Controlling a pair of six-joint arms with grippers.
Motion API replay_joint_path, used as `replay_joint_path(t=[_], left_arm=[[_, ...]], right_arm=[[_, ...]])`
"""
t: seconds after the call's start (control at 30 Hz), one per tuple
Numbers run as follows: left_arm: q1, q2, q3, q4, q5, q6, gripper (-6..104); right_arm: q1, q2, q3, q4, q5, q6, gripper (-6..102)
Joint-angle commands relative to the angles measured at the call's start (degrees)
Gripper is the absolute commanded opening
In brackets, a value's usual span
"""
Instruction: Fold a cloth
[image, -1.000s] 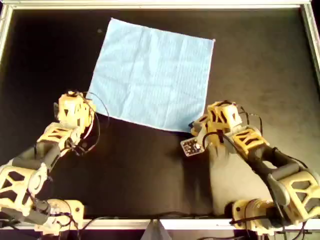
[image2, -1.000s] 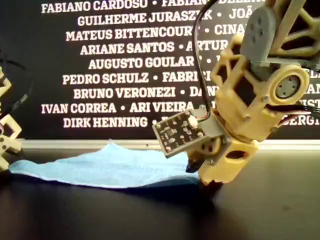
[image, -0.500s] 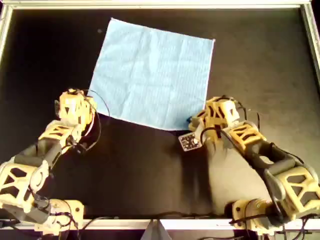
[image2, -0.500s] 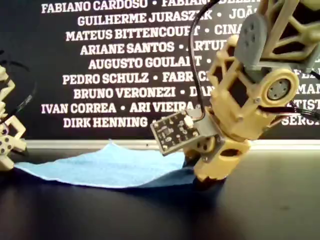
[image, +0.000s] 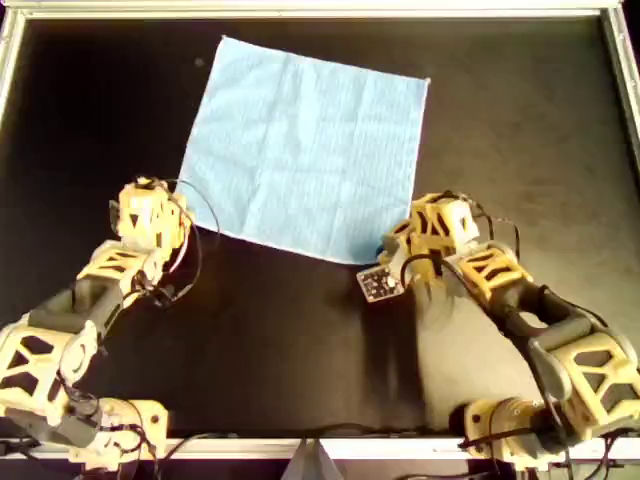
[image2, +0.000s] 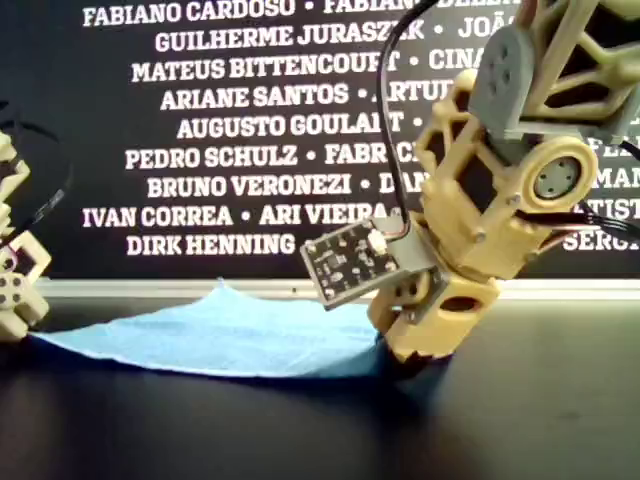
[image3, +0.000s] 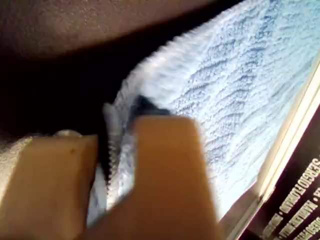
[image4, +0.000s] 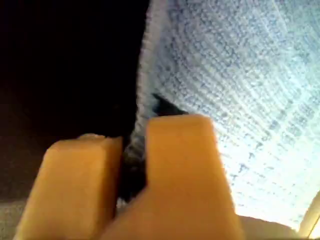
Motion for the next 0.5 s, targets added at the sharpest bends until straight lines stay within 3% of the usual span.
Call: replay_joint_path(t=[0.0,0.07,0.47], left_arm=[[-1.05,1.85,-0.18,0.53,0.35,0.35,-4],[-0.7,1.93,0.18,0.53,0.26,-0.53,-1],[-1.58,14.15,5.54,1.67,0.35,0.35,-1]], right_arm=[[-0.18,1.67,-3.87,-1.76,-0.62,0.35,-3],[-0.18,1.58,-3.78,-1.76,-0.62,0.35,-2],[-0.7,9.4,0.62,-1.58,0.18,0.26,-1]])
